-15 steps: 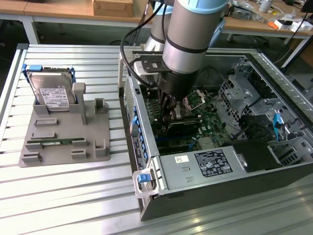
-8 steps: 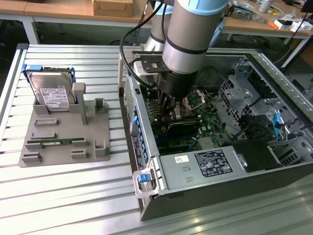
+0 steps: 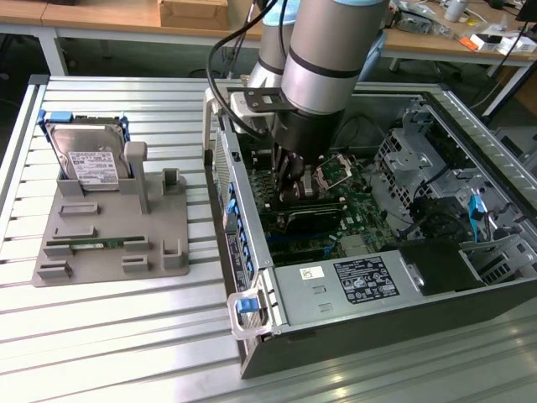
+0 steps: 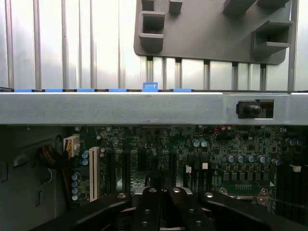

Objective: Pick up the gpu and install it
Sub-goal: 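Press down on the gpu until it lock into place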

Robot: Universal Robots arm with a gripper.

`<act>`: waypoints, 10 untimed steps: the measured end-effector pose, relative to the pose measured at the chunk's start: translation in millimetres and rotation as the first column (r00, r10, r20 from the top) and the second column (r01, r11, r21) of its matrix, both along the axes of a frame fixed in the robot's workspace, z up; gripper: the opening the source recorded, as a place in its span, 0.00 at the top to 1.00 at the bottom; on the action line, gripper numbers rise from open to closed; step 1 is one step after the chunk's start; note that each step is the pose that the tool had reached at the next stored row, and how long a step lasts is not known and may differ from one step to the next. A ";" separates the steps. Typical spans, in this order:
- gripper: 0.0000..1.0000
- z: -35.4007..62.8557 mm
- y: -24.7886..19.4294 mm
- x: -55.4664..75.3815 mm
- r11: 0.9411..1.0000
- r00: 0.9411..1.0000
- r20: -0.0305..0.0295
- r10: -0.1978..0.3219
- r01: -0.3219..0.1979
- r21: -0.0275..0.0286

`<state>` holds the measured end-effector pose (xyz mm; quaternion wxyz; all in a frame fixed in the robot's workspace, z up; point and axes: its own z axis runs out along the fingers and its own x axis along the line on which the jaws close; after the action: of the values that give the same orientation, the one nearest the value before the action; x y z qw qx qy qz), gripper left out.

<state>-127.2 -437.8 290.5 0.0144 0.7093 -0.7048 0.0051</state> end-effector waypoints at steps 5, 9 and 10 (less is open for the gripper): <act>0.89 -6.4 2.7 0.1 1.000 1.000 -0.003 0.000 0.000 0.000; 0.89 -11.0 2.7 0.1 1.000 1.000 -0.003 0.000 0.000 0.000; 0.89 -11.9 2.7 0.1 1.000 1.000 -0.003 0.000 0.000 0.000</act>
<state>-127.2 -435.1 278.6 0.0156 0.7093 -0.7047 0.0039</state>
